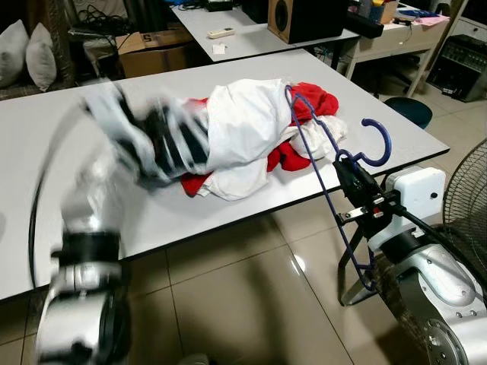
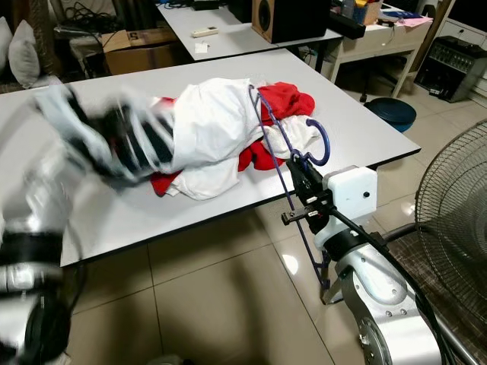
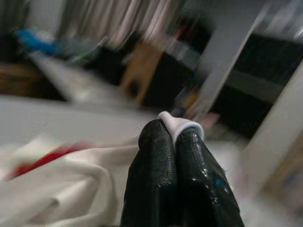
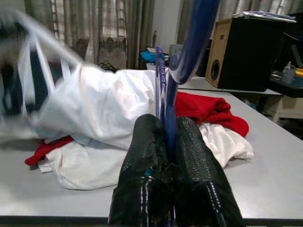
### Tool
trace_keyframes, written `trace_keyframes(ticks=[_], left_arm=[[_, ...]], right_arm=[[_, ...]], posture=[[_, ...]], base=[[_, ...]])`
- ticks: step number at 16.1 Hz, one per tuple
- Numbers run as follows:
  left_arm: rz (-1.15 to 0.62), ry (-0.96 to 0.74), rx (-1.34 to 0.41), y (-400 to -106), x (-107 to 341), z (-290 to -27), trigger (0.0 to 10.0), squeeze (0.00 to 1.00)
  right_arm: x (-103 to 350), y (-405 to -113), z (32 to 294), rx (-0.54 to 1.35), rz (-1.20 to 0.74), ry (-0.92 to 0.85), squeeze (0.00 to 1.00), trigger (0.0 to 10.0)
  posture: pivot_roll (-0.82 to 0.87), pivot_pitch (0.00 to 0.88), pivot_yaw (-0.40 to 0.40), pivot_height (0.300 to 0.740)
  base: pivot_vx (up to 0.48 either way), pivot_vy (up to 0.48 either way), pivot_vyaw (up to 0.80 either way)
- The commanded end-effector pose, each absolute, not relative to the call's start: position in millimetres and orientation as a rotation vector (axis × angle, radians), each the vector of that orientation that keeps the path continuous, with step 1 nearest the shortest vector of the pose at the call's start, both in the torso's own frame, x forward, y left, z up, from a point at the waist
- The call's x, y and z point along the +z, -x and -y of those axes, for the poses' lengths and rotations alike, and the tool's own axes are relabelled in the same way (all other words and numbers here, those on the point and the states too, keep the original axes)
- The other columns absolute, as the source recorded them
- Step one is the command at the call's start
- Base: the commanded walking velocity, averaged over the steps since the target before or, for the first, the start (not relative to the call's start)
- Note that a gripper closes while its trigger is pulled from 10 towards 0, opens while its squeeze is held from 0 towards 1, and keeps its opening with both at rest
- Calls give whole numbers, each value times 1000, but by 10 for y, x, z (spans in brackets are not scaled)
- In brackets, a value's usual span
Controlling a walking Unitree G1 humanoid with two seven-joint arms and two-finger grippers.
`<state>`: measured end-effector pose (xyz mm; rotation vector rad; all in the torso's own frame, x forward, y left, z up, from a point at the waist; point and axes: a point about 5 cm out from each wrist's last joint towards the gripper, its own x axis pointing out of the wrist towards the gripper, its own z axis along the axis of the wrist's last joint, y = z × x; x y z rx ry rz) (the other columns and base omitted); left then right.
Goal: Hang hanger
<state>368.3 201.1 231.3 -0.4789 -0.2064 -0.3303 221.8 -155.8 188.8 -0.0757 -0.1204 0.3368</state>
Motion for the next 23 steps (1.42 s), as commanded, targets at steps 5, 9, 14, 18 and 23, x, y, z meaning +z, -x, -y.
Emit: trace_keyframes(ticks=[5, 9, 14, 18, 23], left_arm=[[513, 549, -442, -3586, 2989, -2189, 0, 0], [289, 153, -656, -3480, 2537, -1690, 0, 0], [-17, 171, 19, -3798, 1996, -2264, 0, 0], [-46, 132, 491, -3688, 1942, -3065, 0, 0], [-270, -53, 229, -3705, 1546, -2876, 10000, 0]], right_arm=[[1924, -2198, 1569, 321, 151, 60, 0, 10000], [1919, -2221, 1556, 327, 154, 57, 0, 10000], [1908, -2225, 1528, 351, 149, 54, 0, 10000], [1898, -2199, 1549, 361, 143, 63, 0, 10000], [1873, -2194, 1515, 381, 133, 59, 0, 10000]], posture=[[-56, 0, 64, 740], [-44, 0, 55, 740], [-46, 0, 55, 740], [-57, 0, 64, 740], [-50, 0, 56, 740]], base=[[0, 0, 0], [0, 0, 0], [0, 0, 0], [0, 0, 0], [0, 0, 0]])
